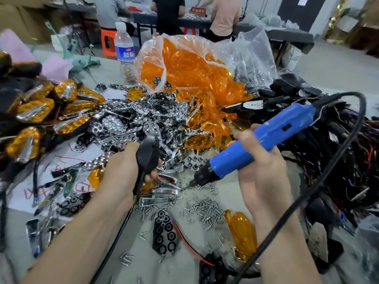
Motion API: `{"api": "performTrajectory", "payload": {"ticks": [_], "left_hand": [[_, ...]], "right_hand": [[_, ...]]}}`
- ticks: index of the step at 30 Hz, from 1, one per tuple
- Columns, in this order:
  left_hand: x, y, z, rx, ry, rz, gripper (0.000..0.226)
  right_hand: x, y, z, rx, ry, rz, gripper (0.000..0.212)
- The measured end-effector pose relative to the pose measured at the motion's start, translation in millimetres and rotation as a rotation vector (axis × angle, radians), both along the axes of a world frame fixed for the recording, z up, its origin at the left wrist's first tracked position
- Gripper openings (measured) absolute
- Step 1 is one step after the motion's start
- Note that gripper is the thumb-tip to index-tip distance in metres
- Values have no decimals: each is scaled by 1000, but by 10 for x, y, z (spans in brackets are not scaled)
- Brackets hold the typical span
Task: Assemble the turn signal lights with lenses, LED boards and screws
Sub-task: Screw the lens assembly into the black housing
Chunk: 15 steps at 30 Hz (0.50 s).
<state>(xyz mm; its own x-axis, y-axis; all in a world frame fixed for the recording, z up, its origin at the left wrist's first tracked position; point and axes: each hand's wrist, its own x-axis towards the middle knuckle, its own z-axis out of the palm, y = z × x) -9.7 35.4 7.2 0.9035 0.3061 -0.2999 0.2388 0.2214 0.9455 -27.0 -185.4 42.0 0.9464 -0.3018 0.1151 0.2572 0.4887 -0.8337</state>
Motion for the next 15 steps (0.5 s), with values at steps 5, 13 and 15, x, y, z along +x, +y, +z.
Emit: {"api": "performTrajectory", "payload": {"ticks": [5, 13, 15], "left_hand": [[-18, -23, 20, 55, -23, -20, 42], [-46, -37, -27, 134, -61, -36, 45], [-45, -46, -48, 152, -61, -43, 45]], "right_hand": [[37, 33, -65, -33, 40, 4, 27], [-69, -22, 29, 350, -299, 64, 28], [-83, 17, 17, 419, -298, 77, 33]]}}
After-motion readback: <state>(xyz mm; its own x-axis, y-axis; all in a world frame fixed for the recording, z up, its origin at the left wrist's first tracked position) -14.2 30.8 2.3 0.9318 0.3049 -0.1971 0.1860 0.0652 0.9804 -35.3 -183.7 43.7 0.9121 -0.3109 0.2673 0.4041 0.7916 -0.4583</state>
